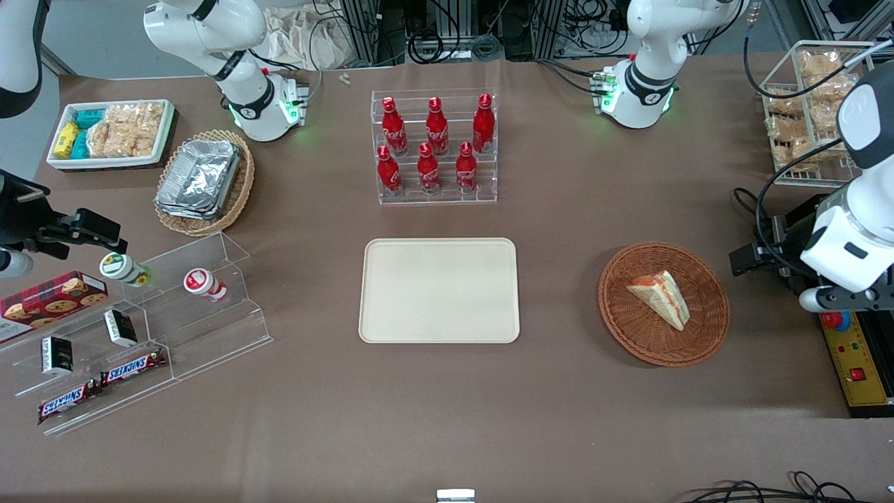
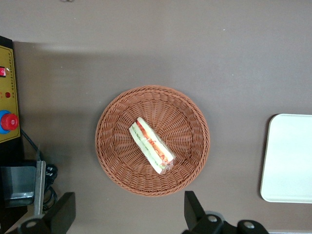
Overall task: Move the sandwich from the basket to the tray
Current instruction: 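Move the left gripper over the wicker basket toward the wrapped sandwich, then lower the left gripper and close it on the sandwich's edge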
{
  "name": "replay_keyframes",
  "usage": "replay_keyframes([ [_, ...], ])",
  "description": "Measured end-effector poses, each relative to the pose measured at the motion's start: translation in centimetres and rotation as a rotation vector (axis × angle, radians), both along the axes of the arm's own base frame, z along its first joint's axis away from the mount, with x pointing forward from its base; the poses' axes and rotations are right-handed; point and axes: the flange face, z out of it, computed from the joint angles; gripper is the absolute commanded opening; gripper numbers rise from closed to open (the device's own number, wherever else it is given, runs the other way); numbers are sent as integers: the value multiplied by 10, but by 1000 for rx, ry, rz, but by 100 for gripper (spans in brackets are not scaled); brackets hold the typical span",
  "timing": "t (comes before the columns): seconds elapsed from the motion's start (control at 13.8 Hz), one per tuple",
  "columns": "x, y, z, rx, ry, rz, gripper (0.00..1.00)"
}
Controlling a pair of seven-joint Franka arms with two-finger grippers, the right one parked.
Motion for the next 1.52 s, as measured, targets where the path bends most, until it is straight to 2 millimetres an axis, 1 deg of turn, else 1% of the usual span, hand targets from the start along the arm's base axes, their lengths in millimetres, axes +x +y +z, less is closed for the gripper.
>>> replay_keyframes([
  [0.22,2,-3,-4,-4,7,56,100],
  [0.36,3,-8,-10,-5,19,136,100],
  [0.58,4,-18,-31,-1,52,315,100],
  [0.65,4,-20,-42,-1,58,359,100],
  [0.73,4,-21,-58,-1,61,398,100],
  [0.87,1,-24,-99,-3,63,492,100],
  [1.02,-5,-28,-142,-7,64,602,100],
  [1.16,-15,-30,-175,-4,73,651,100],
  [1.31,-21,-30,-198,8,89,654,100],
  [1.52,-24,-28,-224,46,104,634,100],
])
